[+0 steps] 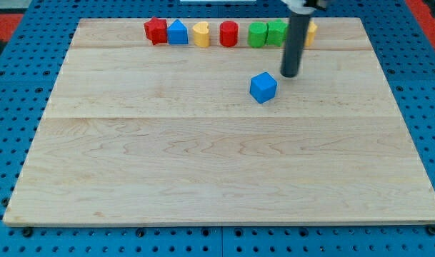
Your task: Move the blue cube to the left and up
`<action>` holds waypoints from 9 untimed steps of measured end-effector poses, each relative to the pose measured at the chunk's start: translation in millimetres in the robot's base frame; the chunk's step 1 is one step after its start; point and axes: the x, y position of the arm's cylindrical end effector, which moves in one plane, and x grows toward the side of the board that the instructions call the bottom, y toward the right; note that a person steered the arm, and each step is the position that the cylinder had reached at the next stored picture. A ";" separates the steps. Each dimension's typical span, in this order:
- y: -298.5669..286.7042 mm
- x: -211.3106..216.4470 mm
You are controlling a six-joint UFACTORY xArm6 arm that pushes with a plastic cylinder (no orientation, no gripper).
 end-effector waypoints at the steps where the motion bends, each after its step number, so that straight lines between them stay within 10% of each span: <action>1: -33.2 32.7; 4: -305.3 -23.6; 5: -309.7 27.6; 9: -324.6 -91.5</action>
